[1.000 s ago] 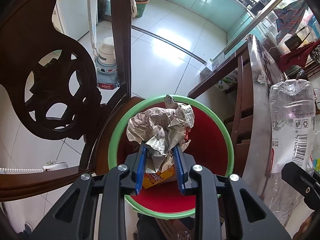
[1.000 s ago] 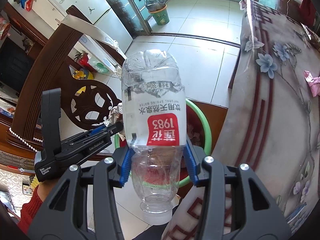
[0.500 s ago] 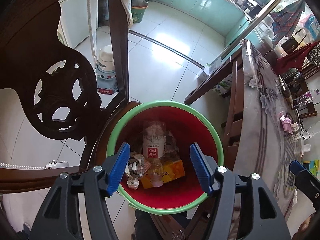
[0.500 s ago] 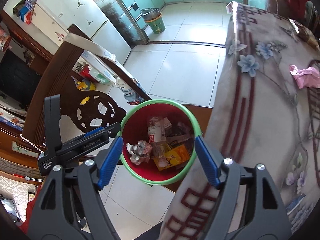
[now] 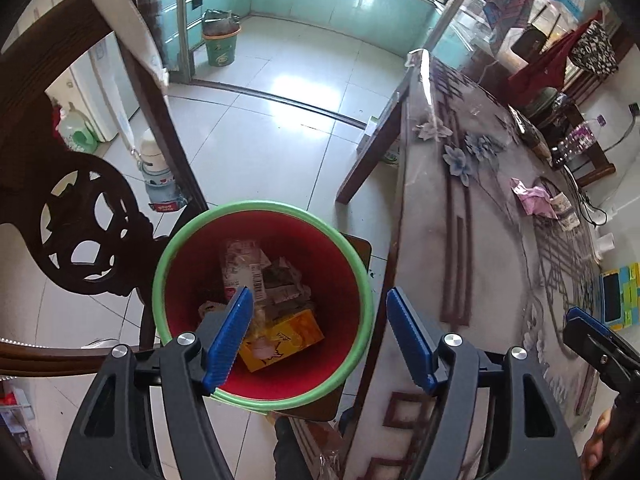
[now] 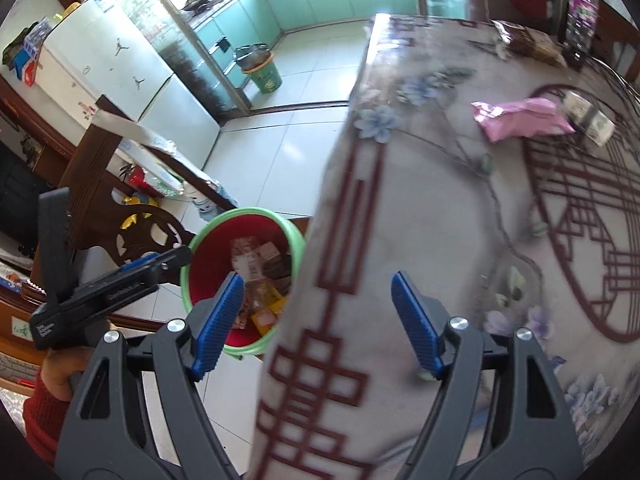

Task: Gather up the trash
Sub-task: 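Grasp the pink wrapper with the left gripper while the right grasps the paper cup, then carry the pink wrapper and paper cup over the red bucket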

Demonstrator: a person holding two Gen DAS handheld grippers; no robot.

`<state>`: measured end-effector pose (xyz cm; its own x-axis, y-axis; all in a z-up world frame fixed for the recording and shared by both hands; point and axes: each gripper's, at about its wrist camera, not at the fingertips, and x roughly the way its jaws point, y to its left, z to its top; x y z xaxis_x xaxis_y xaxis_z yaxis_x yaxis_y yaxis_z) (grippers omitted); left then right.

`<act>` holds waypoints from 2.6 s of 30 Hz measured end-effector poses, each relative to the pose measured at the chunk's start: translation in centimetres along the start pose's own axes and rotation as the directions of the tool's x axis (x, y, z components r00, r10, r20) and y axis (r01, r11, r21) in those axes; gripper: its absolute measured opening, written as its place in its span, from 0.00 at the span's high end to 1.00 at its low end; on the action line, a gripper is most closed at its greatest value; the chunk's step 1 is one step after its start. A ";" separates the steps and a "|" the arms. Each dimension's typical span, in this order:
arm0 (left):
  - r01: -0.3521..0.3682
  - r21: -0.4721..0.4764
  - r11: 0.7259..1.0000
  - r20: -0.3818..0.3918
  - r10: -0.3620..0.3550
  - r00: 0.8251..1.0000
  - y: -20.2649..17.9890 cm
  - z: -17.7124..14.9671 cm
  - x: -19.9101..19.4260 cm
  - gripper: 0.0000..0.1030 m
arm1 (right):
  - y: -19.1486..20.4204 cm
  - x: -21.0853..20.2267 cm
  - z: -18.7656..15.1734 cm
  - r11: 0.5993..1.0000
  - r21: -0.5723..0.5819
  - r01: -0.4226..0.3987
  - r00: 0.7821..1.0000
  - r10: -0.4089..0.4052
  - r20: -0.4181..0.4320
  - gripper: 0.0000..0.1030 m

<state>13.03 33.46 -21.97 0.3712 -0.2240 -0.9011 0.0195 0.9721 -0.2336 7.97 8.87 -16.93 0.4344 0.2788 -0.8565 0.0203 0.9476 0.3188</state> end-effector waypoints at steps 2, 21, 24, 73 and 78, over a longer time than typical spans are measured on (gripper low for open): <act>0.012 0.047 0.999 0.002 -0.012 1.000 -2.3 -0.4 0.0 0.36 | -2.5 -0.5 -0.4 1.000 0.019 0.022 1.000 -0.022 -0.003 0.28; 0.119 0.214 0.970 -0.090 -0.102 0.991 -24.7 -4.7 3.7 0.35 | -27.9 -7.3 8.7 0.982 -0.074 0.172 0.981 -0.164 0.107 0.21; 0.110 0.253 0.961 -0.095 -0.089 0.992 -28.0 -5.0 4.2 0.35 | -31.0 -4.3 12.7 0.975 -0.110 0.195 0.980 -0.189 0.069 0.21; 0.021 0.470 0.882 0.046 -0.049 0.998 -42.7 3.8 6.3 0.87 | -34.3 -6.3 9.6 0.992 0.094 -0.085 0.986 0.071 0.150 0.34; 0.028 0.407 0.913 0.078 -0.066 0.995 -40.7 2.0 2.4 0.86 | -32.1 -8.1 8.7 0.996 0.065 -0.060 0.985 0.049 0.166 0.34</act>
<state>15.00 -6.52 -13.91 0.4402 -0.2812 -0.8527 0.4058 0.9095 -0.0905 11.59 -25.12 -16.68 0.5786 0.2949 -0.7604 0.0526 0.9169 0.3956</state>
